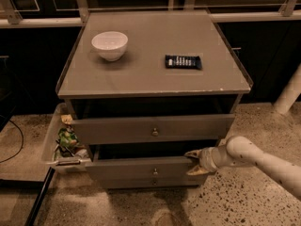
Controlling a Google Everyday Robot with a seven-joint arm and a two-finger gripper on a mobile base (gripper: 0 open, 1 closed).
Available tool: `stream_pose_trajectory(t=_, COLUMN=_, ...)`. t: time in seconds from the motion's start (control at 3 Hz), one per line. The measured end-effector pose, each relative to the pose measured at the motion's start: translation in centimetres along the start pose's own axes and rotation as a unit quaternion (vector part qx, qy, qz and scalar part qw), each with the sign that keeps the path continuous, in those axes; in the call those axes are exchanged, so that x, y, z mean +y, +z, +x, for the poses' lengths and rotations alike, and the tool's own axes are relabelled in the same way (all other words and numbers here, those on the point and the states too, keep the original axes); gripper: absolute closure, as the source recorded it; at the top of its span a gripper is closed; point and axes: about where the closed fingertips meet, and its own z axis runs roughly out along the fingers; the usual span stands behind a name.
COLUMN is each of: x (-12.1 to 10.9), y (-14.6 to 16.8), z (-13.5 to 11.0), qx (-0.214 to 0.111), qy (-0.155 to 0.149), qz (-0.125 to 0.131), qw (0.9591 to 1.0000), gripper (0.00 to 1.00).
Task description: Open middle drawer
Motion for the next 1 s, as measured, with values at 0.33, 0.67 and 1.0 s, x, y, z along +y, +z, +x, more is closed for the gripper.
stream_pose_trajectory(t=0.33, x=3.7, y=-3.5, z=0.6, qx=-0.004, qy=0.006, qz=0.004, qw=1.0000, gripper=0.65)
stream_pose_trajectory(t=0.67, x=6.6, y=-5.8, z=1.1, qx=-0.009, qy=0.017, qz=0.010, qw=0.9998, gripper=0.87)
stream_pose_trajectory(t=1.0, x=6.6, y=-5.8, z=1.1, qx=-0.009, qy=0.017, qz=0.010, qw=0.9998, gripper=0.85)
